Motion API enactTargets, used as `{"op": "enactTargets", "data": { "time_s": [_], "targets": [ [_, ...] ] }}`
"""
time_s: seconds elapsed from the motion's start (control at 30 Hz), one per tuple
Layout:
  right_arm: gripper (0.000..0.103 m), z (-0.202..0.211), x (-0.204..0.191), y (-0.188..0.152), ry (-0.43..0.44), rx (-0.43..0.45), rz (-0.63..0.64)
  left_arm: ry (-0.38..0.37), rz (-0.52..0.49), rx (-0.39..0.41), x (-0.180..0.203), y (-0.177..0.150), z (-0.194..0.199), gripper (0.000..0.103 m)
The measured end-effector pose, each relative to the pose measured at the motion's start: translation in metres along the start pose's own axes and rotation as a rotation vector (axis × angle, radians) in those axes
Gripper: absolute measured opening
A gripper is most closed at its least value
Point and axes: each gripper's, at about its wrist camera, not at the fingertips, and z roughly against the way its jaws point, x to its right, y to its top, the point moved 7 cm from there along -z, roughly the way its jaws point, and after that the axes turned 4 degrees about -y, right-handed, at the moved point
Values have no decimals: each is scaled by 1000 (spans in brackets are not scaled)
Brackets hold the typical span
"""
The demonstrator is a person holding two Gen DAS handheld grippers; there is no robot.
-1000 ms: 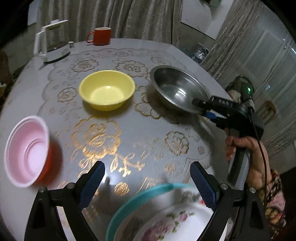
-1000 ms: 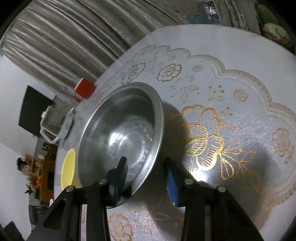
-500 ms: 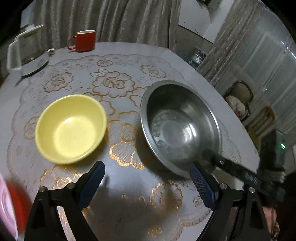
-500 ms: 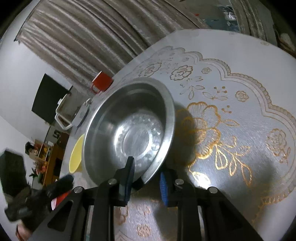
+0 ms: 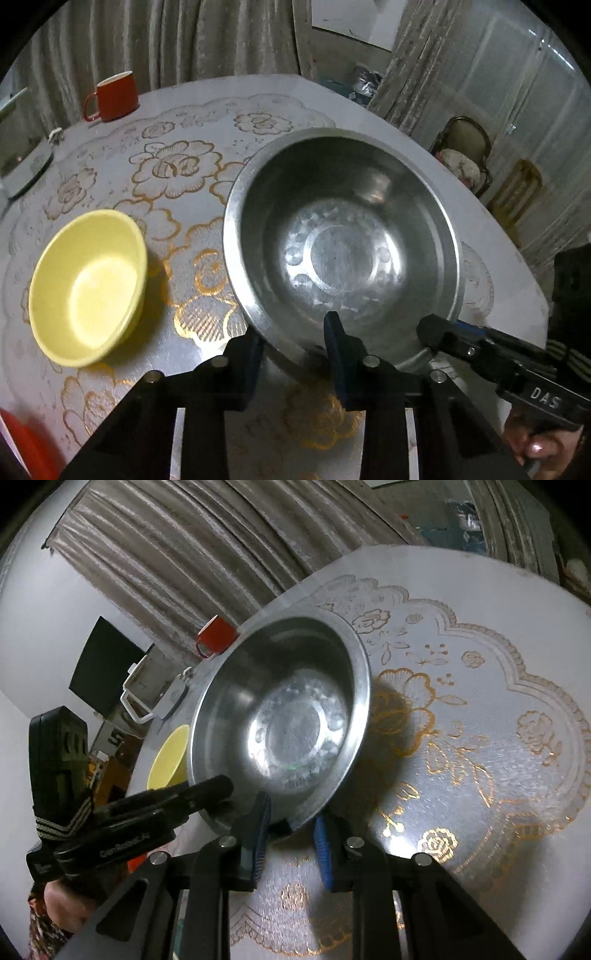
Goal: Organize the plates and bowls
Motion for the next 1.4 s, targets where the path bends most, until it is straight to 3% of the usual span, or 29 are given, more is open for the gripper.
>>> {"op": "enactTargets", "data": {
  "time_s": [0.57,1.1,1.4],
  "targets": [
    [24,55,-34,-46,29,41,50,23,-2,115,13,-52,71,34],
    [24,95,-135,-108,163,32,206,77,97,312,-25,-136,199,35],
    [24,88,-204,-160,259,-49,316,140,204,362,-67,-206,254,35]
  ]
}}
